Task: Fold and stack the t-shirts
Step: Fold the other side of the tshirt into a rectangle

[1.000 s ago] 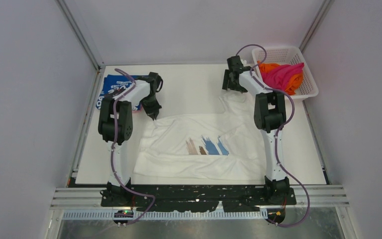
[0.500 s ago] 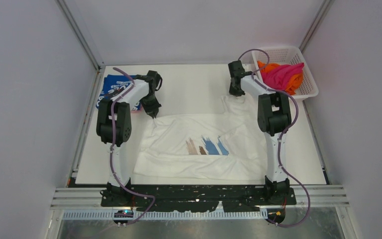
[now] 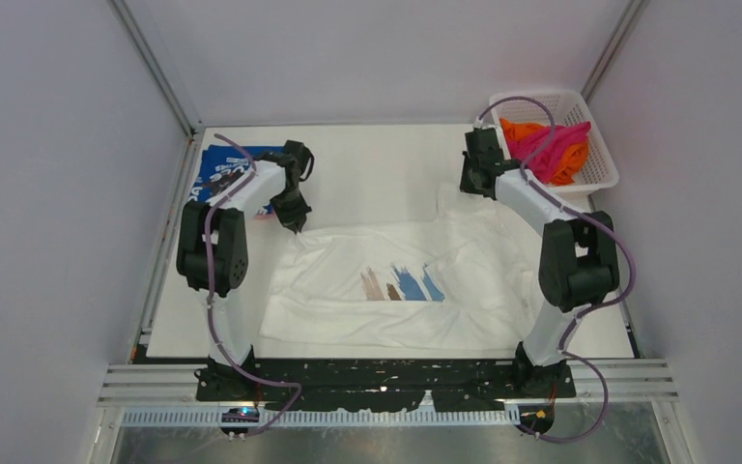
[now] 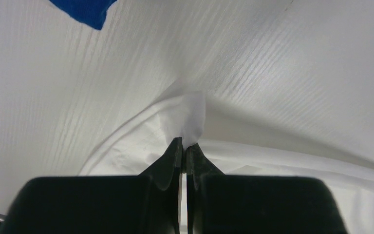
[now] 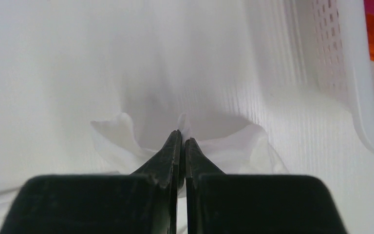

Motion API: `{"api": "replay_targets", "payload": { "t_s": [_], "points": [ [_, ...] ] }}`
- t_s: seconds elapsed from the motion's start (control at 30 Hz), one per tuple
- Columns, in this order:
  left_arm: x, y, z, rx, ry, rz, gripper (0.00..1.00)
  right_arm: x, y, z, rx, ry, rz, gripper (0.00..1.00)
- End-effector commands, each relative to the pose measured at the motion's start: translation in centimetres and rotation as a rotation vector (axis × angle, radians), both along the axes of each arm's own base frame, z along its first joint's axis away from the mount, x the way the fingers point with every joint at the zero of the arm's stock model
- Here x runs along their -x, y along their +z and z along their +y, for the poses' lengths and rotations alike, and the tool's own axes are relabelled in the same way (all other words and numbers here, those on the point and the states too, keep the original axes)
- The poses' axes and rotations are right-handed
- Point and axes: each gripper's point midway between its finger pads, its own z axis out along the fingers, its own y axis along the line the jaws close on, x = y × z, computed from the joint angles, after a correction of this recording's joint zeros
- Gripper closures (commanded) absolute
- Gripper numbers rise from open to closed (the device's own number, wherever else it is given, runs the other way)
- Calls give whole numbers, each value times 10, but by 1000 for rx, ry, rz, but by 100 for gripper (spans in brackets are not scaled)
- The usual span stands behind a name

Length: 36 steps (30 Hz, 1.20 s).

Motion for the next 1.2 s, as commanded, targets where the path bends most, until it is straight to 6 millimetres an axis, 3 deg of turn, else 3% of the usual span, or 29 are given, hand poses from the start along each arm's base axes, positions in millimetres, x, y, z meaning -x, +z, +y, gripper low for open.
{"api": "replay_targets", "payload": {
  "t_s": [0.0,0.03,0.07,0.1,0.2,0.4,0.57,1.0,1.17],
  "points": [
    [-4,24,2,-12,-14,-110,100,21,46,9,-29,54,-134,95],
    [-4,25,1,-7,-20,-120,100,31,40,9,-26,59,-118,95],
    [-4,26,0,-3,-27,-133,100,38,51,9,-29,59,-143,95],
    [-5,28,-1,-4,-36,-144,100,48,46,8,-25,58,-133,95],
    [-12,35,2,-36,-51,-176,100,64,70,3,-28,57,-187,95],
    [-26,40,5,-71,-48,-191,100,77,96,-4,-24,53,-246,95],
    [-17,34,2,-48,-46,-181,100,94,104,-3,-37,75,-255,95],
    [26,32,2,-100,-62,-286,100,173,83,19,-42,198,-164,95],
    [48,31,5,-133,-47,-304,100,202,79,18,-13,223,-136,95]
  ]
}}
